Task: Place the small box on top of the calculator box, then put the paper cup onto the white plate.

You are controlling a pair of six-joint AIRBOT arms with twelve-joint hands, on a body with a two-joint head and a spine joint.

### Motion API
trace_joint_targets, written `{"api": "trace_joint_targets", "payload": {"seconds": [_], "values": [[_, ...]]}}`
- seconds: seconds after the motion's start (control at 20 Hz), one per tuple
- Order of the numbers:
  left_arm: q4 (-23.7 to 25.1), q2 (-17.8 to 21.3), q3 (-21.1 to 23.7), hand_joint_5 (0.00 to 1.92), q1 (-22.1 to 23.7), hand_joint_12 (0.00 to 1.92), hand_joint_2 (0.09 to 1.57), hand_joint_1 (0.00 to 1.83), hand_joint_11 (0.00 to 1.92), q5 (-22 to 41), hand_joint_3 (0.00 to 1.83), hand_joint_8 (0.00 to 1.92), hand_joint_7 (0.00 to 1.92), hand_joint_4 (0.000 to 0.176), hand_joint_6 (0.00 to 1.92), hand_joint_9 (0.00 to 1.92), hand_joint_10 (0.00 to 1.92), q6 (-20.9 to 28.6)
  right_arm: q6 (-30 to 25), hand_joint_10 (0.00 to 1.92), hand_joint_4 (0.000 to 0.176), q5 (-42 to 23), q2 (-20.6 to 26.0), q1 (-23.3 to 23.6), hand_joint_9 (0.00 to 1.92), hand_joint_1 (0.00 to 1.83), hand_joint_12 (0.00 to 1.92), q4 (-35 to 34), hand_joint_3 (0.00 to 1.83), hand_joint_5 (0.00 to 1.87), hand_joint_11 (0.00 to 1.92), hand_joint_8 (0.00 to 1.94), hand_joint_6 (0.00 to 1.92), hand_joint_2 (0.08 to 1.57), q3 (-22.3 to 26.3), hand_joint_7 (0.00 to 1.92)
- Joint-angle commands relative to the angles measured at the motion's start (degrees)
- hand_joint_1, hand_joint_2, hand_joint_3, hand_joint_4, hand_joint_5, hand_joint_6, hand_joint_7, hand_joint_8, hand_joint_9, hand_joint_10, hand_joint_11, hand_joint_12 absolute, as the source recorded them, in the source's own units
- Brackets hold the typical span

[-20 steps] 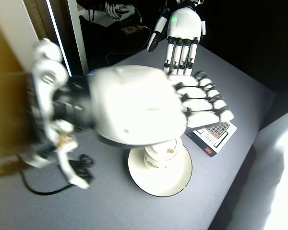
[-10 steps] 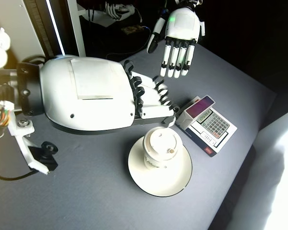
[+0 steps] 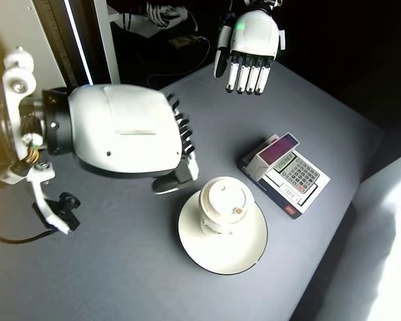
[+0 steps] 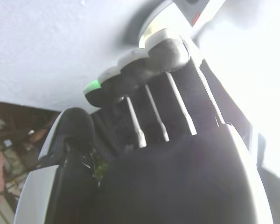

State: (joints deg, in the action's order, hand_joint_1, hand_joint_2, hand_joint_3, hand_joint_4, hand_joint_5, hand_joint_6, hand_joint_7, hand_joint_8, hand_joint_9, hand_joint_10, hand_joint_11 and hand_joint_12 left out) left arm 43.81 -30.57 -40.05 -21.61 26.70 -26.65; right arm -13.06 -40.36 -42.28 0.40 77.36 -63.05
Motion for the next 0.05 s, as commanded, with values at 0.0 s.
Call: {"api": "trace_joint_targets", "payload": {"seconds": [0.0], "values": [[-1.8,0.4,-0.2,0.67,0.7,1.92,1.57,0.3,0.88,4.7,0.09,1.92,0.83,0.0,1.92,0.85,1.92,0.2,1.0,1.92,0.0,-2.3,0.8,0.2,0.93,0.48,1.92,-3.7,0.0,1.0,0.9,1.94,1.92,1.54,0.3,1.04]]}}
